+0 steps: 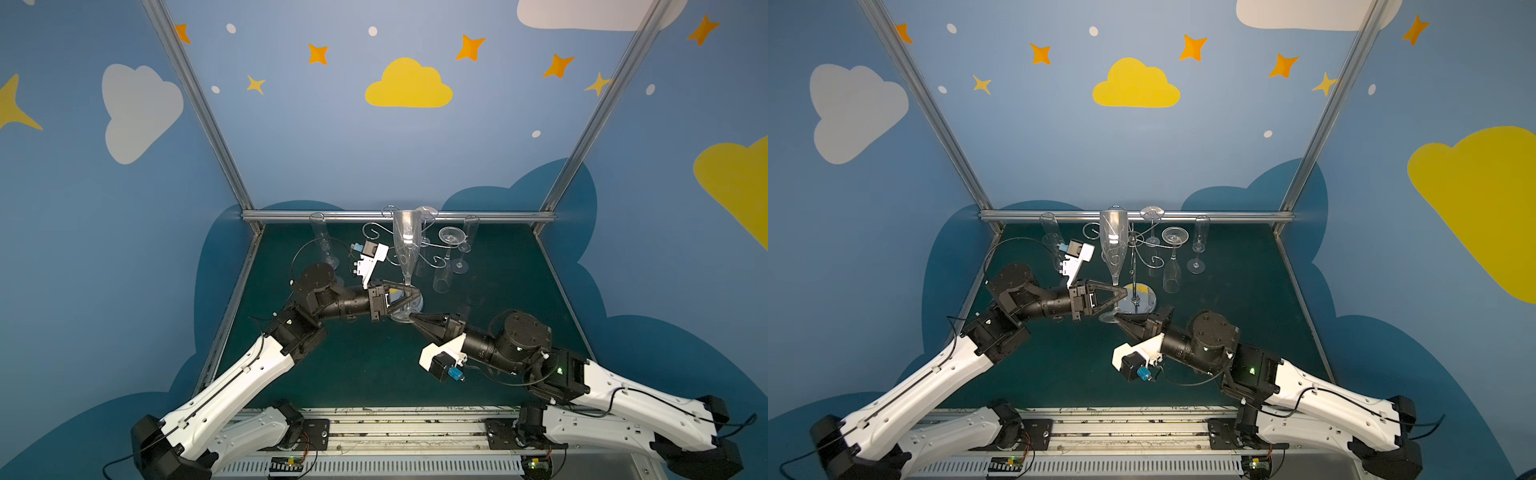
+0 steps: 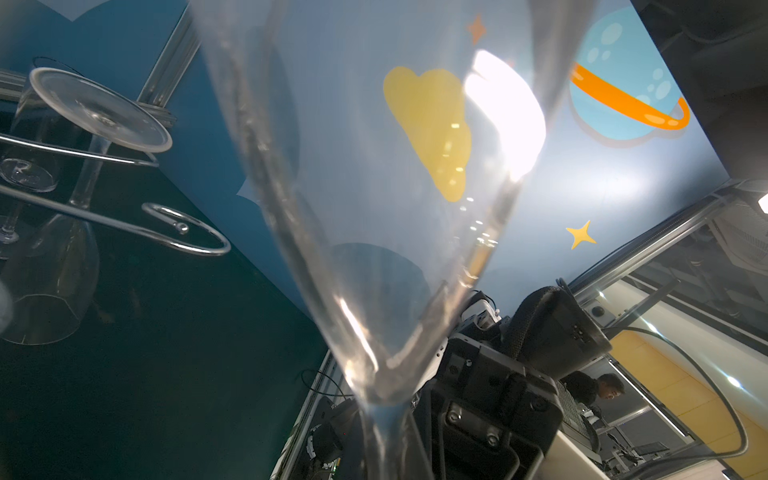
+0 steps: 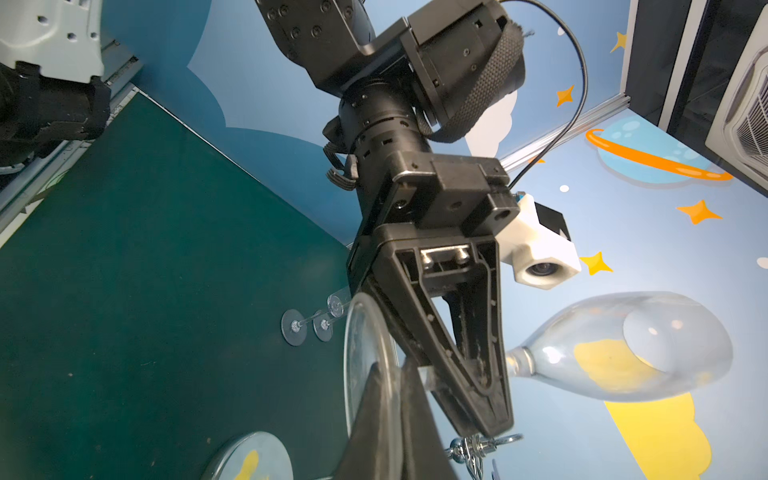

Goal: Take the wine glass off the wine glass rack
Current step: 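Close the left gripper on the glass bowl while the right gripper holds the stem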

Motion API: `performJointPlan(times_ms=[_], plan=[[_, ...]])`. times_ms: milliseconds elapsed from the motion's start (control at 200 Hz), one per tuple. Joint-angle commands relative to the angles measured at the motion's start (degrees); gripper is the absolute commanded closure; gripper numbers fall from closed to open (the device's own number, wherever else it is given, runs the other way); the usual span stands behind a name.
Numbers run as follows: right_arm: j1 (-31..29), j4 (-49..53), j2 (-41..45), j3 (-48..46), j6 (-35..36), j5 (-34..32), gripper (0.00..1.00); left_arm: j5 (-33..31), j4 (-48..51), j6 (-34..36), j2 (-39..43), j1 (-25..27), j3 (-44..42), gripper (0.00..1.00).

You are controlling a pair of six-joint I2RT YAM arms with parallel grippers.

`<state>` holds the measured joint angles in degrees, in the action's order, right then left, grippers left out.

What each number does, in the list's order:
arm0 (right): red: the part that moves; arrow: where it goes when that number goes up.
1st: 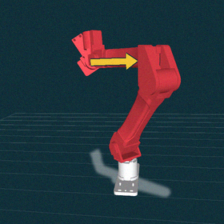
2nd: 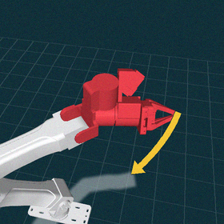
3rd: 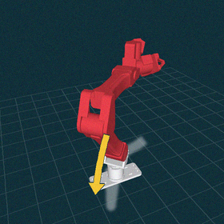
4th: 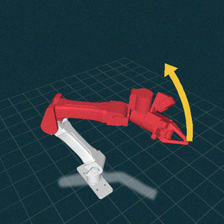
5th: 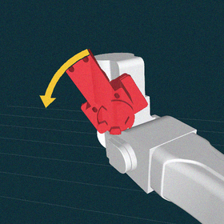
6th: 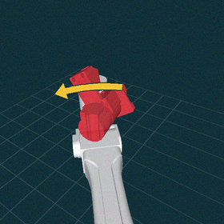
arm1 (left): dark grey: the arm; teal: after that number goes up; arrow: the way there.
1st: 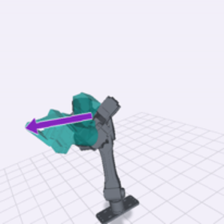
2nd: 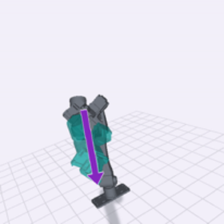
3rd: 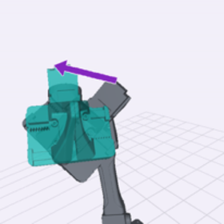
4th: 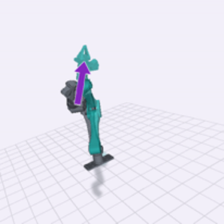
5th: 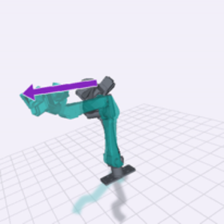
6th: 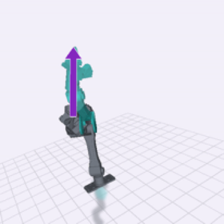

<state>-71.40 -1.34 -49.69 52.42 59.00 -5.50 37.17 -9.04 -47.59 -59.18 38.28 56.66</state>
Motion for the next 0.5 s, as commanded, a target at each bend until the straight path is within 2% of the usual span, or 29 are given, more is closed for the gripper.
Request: performJointPlan(times_ms=[0, 5, 25, 100, 155, 385, 496], plan=[[-0.8, -4.4, -0.3, -1.2, 0.3, -5.0, 0.15, -1.4, -0.7, 0.6, 1.3, 0.1, 0.8, 0.97], [-0.8, -4.8, -0.3, -1.3, 0.2, -5.5, 0.12, -1.4, -0.6, 0.7, 1.3, 0.1, 0.8, 0.97], [-0.9, -5.6, -0.1, -1.5, 0.1, -6.1, 0.11, -1.8, -0.2, 1.2, 1.6, 0.1, 0.8, 0.97], [-0.9, -7.3, 0.8, -1.7, -0.8, -6.3, 0.11, -3.9, 1.7, 3.5, 2.8, 0.1, 0.3, 0.97], [-0.7, -9.2, 1.5, -1.5, -4.4, -6.6, 0.11, -6.0, 3.6, 5.7, 3.9, 0.2, -0.1, 0.97], [1.1, -9.2, 4.2, 5.4, -31.6, -10.2, 0.11, -15.4, 12.5, 17.5, 8.1, 1.5, -0.8, 0.97], [3.6, -4.0, 2.7, 11.3, -45.0, -12.4, 0.11, -20.4, 16.1, 24.7, 8.9, 3.7, -0.5, 0.97]])
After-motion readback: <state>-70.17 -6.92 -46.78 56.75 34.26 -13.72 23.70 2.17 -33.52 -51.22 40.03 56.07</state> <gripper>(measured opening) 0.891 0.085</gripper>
